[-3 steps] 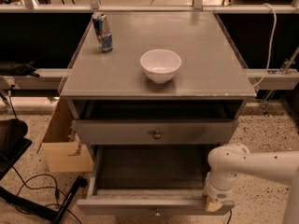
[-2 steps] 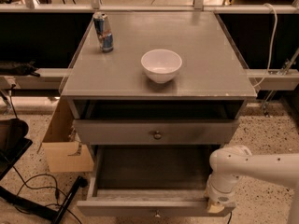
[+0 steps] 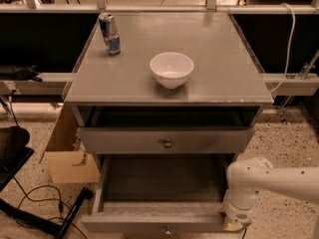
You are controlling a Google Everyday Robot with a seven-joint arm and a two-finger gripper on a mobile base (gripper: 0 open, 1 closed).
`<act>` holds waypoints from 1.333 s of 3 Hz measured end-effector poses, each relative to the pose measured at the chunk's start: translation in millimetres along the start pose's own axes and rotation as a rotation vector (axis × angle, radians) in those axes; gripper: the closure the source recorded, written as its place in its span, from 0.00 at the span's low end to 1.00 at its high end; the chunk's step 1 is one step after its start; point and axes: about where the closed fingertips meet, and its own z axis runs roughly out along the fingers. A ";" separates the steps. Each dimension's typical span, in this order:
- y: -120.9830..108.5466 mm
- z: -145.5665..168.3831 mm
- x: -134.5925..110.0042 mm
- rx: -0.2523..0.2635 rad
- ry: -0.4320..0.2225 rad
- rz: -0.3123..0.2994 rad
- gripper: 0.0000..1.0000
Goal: Open middle drawer
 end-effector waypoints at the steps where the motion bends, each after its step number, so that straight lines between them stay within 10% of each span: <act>1: -3.5 -0.9 -3.1 0.000 0.000 0.000 1.00; 4: -2.6 -2.4 -3.1 -0.019 -0.001 0.006 1.00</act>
Offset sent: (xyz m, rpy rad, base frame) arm -0.2040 -0.1170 0.0259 0.1376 0.3708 0.0663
